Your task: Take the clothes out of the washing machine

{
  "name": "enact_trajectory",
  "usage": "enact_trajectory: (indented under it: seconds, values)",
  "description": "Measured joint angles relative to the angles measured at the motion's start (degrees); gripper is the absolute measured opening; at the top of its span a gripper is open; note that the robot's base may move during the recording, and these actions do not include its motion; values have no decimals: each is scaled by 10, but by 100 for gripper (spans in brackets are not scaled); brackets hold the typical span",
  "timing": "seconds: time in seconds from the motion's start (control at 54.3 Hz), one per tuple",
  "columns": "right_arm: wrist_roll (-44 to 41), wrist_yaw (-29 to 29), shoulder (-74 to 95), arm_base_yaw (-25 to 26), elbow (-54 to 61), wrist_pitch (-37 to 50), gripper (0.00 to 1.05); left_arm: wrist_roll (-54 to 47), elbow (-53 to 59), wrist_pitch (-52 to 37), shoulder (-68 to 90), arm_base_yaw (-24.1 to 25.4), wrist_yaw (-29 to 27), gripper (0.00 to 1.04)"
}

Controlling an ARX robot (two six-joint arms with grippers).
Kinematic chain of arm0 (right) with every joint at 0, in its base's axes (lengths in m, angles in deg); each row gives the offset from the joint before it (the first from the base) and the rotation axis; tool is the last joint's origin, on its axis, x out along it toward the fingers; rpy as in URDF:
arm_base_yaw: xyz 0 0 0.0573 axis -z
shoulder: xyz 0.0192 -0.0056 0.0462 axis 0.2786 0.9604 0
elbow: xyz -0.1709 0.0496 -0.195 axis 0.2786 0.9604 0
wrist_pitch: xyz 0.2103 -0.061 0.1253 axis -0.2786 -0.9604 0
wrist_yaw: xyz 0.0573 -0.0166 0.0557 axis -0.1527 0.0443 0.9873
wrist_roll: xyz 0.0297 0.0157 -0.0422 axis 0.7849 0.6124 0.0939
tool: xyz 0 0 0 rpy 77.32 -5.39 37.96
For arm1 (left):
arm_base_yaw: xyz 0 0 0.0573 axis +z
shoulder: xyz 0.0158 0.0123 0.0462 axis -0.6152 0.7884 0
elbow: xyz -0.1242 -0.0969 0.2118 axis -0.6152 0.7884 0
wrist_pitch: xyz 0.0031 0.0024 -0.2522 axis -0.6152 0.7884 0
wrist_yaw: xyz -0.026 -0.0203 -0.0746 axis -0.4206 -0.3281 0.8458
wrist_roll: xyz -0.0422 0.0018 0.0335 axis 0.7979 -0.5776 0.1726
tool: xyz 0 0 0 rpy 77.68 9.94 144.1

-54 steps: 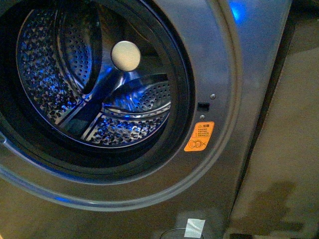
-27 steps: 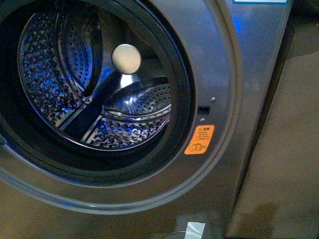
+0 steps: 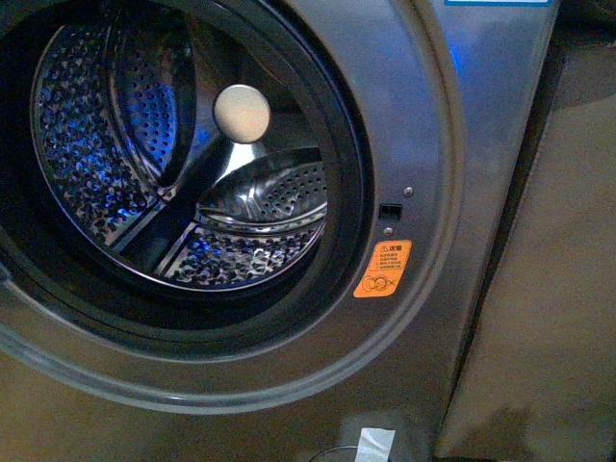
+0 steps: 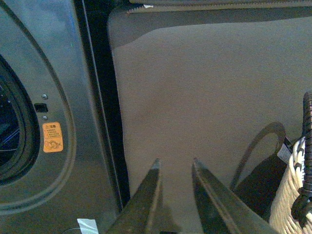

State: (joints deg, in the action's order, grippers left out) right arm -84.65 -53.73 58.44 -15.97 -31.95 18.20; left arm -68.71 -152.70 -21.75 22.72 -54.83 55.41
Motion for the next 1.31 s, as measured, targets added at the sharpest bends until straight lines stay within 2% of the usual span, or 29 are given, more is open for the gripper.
enact_trajectory:
  seconds: [0.092,0.184,0.387,0.423,0.46,0.736,0.81,0.884,1.234,1.27,1.307]
  values:
    - [0,0,0,0,0,0,44,-15,214,-118,-126,26,25,55]
    - [0,0,0,0,0,0,60,-18,369,-190,-208,51,35,39]
    - [0,0,0,0,0,0,91,-23,597,-279,-287,76,74,7]
    - [0,0,0,0,0,0,97,-23,627,-290,-295,80,78,2]
    - [1,0,0,0,0,0,99,-24,653,-301,-306,85,82,4]
    - [0,0,0,0,0,0,97,-24,796,-365,-394,115,106,4]
    - [0,0,0,0,0,0,97,-24,827,-374,-410,144,148,4]
    - [0,0,0,0,0,0,97,-24,857,-383,-429,163,152,4]
    - [0,0,0,0,0,0,97,-24,940,-396,-500,167,157,4]
    - [1,0,0,0,0,-1,96,-24,945,-396,-507,167,157,4]
    - [0,0,-3,0,0,-5,89,-24,951,-395,-515,167,157,4]
